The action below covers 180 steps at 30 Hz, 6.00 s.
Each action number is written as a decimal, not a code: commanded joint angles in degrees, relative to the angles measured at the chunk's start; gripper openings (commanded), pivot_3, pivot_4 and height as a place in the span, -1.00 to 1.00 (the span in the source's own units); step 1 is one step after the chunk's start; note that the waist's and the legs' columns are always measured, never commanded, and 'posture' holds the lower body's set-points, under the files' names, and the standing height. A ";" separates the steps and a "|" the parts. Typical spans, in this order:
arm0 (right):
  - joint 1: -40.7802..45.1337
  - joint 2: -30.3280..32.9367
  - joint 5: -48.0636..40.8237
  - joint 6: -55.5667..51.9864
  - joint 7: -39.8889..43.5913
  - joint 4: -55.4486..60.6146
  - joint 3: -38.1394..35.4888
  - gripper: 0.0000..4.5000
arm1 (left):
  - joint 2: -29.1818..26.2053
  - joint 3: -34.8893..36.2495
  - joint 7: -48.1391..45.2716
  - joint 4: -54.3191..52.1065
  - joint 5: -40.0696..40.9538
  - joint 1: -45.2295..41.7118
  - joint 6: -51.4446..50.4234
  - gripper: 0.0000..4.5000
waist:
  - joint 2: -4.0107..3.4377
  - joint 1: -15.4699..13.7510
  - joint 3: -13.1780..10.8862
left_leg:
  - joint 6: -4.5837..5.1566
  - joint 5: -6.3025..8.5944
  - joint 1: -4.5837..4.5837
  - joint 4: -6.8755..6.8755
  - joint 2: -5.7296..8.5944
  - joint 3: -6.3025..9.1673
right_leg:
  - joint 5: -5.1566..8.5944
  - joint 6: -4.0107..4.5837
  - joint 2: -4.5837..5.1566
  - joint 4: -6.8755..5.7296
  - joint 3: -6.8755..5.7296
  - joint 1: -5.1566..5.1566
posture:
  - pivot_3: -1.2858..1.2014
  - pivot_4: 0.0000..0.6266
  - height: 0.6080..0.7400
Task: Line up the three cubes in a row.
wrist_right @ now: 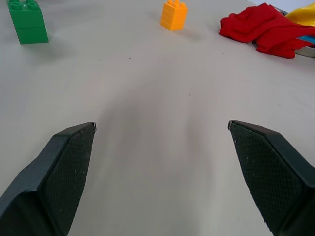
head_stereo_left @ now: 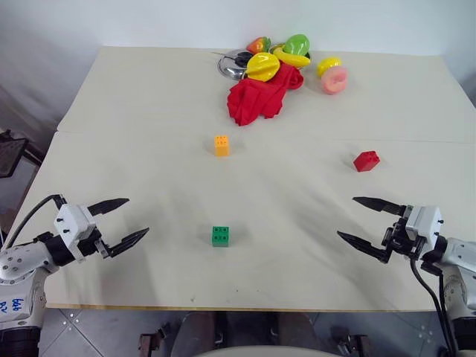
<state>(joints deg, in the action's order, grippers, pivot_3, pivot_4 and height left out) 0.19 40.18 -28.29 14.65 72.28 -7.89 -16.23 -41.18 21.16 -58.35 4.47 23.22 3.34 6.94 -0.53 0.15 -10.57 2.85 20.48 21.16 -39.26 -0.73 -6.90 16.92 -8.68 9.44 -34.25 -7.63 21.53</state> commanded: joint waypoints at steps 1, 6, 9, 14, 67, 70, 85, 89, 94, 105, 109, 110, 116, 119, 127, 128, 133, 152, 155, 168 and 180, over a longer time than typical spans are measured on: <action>-0.25 0.96 -1.02 -0.21 0.27 2.07 -1.14 1.00 | 0.90 0.21 0.56 -1.87 0.98 -0.44 0.99 0.98 | 0.00 0.05 0.00 | 0.00 0.00 0.00 0.00 0.00 0.00 | 0.00 0.00 0.00 0.00 0.00 0.00 | 0.03 -0.52 1.00; -2.98 0.01 -2.91 -1.92 -4.50 4.70 -5.43 1.00 | 2.28 -1.80 0.29 -7.99 4.92 -2.49 -4.28 0.98 | 0.01 -0.31 0.00 | 0.00 0.00 0.02 -0.03 0.01 0.03 | 0.00 0.00 0.01 -0.02 0.00 -0.01 | 0.03 -0.52 1.00; -6.32 -2.05 -6.27 -4.12 -12.16 6.48 -12.95 1.00 | 2.55 -4.64 0.93 -10.74 6.57 -5.11 -9.45 0.98 | 0.01 -0.61 0.00 | 0.00 0.00 0.03 -0.07 0.03 0.06 | 0.00 0.00 0.02 -0.05 0.00 -0.04 | 0.03 -0.52 1.00; -11.42 -6.20 -7.65 -4.76 -25.13 5.73 -25.48 1.00 | 4.15 -8.80 1.06 -12.00 8.27 -12.41 -14.30 0.98 | 0.00 -1.27 0.01 | -0.01 -0.01 0.03 -0.08 0.03 0.06 | 0.00 0.00 -0.01 -0.08 0.00 -0.04 | 0.03 -0.52 1.00; 38.56 6.85 11.85 -32.91 -5.65 -15.54 15.98 -0.32 | 9.63 -15.19 6.09 -15.30 2.55 -13.09 -12.82 1.00 | -0.26 0.18 0.05 | -0.03 -0.15 0.28 -0.37 0.01 0.12 | 0.00 0.00 -0.03 -0.24 -0.03 0.09 | 0.03 -0.52 1.00; 37.36 9.27 12.53 -19.47 11.62 -14.80 20.41 -0.32 | 9.54 -15.07 5.84 -15.00 2.61 -12.59 -12.69 1.00 | -0.25 0.21 0.05 | -0.04 -0.14 0.27 -0.33 0.00 0.11 | -0.01 -0.01 -0.06 -0.19 -0.04 0.08 | 0.03 -0.52 1.00; 48.26 4.66 16.06 2.99 20.22 -38.48 31.45 -0.32 | 8.46 -13.80 5.31 -15.10 3.24 -11.46 -13.58 1.00 | -0.20 0.11 0.01 | -0.04 -0.14 0.26 -0.46 -0.02 0.19 | -0.02 -0.03 -0.03 -0.22 -0.07 0.03 | 0.03 -0.52 1.00; 49.68 3.79 15.20 5.95 20.22 -42.30 32.59 -0.32 | 7.96 -13.43 5.15 -14.85 3.33 -12.03 -13.72 1.00 | -0.20 0.41 0.01 | -0.04 -0.14 0.27 -0.45 -0.03 0.19 | -0.02 -0.03 -0.03 -0.21 -0.08 0.03 | 0.03 -0.52 1.00; 51.31 2.15 15.95 5.59 20.07 -45.87 31.42 -0.17 | 7.36 -12.81 4.96 -14.75 3.47 -12.39 -13.94 1.00 | -0.20 1.11 0.01 | -0.04 -0.14 0.26 -0.46 -0.04 0.20 | -0.02 -0.03 -0.03 -0.24 -0.09 0.02 | 0.03 -0.52 1.00; 48.46 6.86 4.91 5.47 20.22 -35.75 29.71 0.99 | 7.03 -7.51 5.11 -8.54 3.85 -10.60 -11.56 1.00 | -0.24 1.41 -0.01 | -0.04 -0.14 0.27 -0.46 -0.04 0.22 | -0.02 -0.03 0.00 -0.25 -0.10 0.02 | 0.03 -0.52 1.00; 42.15 8.79 -4.30 -0.92 20.22 -25.66 24.45 0.99 | 6.41 -2.35 6.08 -6.21 4.24 -5.42 -10.74 1.00 | -0.21 1.42 -0.03 | -0.06 -0.12 0.27 -0.42 -0.04 0.28 | -0.02 -0.03 0.01 -0.20 -0.14 0.02 | 0.03 -0.52 1.00; 39.94 9.19 -6.80 -6.09 20.02 -22.81 22.28 0.99 | 6.35 -0.62 6.69 -5.80 4.18 -3.54 -10.37 1.00 | -0.21 1.41 -0.03 | -0.05 -0.12 0.27 -0.41 -0.04 0.27 | -0.02 -0.03 0.01 -0.20 -0.14 0.02 | 0.03 -0.52 1.00; 21.59 6.76 -12.29 -11.08 10.98 -5.95 9.38 0.99 | 6.83 10.04 8.64 -5.21 6.17 7.50 -9.13 1.00 | -0.13 1.02 -0.06 | -0.02 -0.08 0.26 -0.42 -0.04 0.28 | -0.02 -0.03 0.08 -0.20 -0.13 0.00 | 0.03 -0.52 1.00; 14.71 4.83 -12.44 -11.45 7.49 0.23 5.51 0.99 | 6.52 12.68 7.75 -3.98 7.06 10.71 -9.24 1.00 | -0.12 0.51 -0.06 | -0.04 -0.01 0.24 -0.42 -0.03 0.25 | -0.02 -0.03 0.11 -0.17 -0.11 0.00 | 0.03 -0.52 1.00; 8.52 0.13 -11.85 -3.01 11.58 2.92 0.79 0.99 | 2.35 10.43 0.32 -5.02 6.13 10.97 -8.06 1.00 | -0.11 -0.01 -0.06 | -0.32 0.17 0.15 -0.42 -0.04 0.18 | -0.07 0.04 0.17 -0.21 -0.03 0.04 | 0.03 -0.52 1.00; 8.59 0.67 -11.71 -3.29 12.48 2.77 0.82 0.99 | 1.28 9.31 -1.42 -5.95 5.82 11.02 -7.87 1.00 | -0.11 0.03 -0.06 | -0.31 0.16 0.14 -0.41 -0.06 0.17 | -0.07 0.05 0.15 -0.21 -0.04 0.04 | 0.03 -0.52 1.00; 6.02 6.49 -11.93 -9.19 14.68 3.85 -1.05 0.99 | -4.76 1.56 -10.24 -12.62 5.86 7.48 -7.57 1.00 | -0.14 -0.18 -0.07 | -0.13 0.09 0.15 -0.37 -0.06 0.16 | -0.06 0.09 0.15 -0.17 -0.05 0.06 | 0.03 -0.52 1.00; -6.47 6.29 -10.61 -3.59 18.59 8.58 -3.31 0.99 | 7.48 -27.42 -9.80 -2.32 -6.35 -13.97 -6.16 1.00 | -0.13 -0.17 -0.06 | -0.01 0.03 0.11 -0.39 -0.04 0.02 | -0.07 0.07 -0.03 -0.16 -0.04 -0.02 | 0.03 -0.52 1.00; -6.79 3.53 -12.27 -0.64 20.13 8.39 -2.46 0.99 | 8.09 -27.27 -8.61 -1.71 -6.91 -14.03 -5.33 1.00 | -0.14 -0.16 -0.06 | -0.01 0.03 0.09 -0.42 -0.06 0.03 | -0.08 0.07 -0.02 -0.18 -0.02 -0.03 | 0.03 -0.52 1.00; -5.98 -1.20 -12.43 1.03 18.61 8.97 -1.11 1.00 | 11.74 -26.02 -7.29 0.29 -4.79 -19.57 -5.55 -0.35 | -0.14 -1.35 -0.06 | 0.02 0.02 0.10 -0.72 -0.05 0.16 | -0.09 0.05 0.08 -0.38 -0.01 -0.10 | 0.03 -0.52 1.00; -10.30 -1.41 -11.08 4.86 12.85 1.98 -10.07 1.00 | 25.46 -31.94 -8.68 37.58 -14.53 -50.25 8.14 -0.35 | -0.04 -1.84 -0.09 | 0.18 -0.07 0.23 -0.72 0.17 0.11 | -0.23 -0.18 0.06 -0.14 -0.05 -0.18 | 0.03 -0.52 1.00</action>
<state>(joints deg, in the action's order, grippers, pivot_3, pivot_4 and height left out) -8.98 38.65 -39.01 18.54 85.41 -5.99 -23.56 -16.57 -10.17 -66.11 37.01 10.21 -45.32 11.94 -0.57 -1.69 -10.66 3.03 20.42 21.42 -39.95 -0.57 -6.78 16.69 -8.86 9.48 -34.35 -7.69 21.37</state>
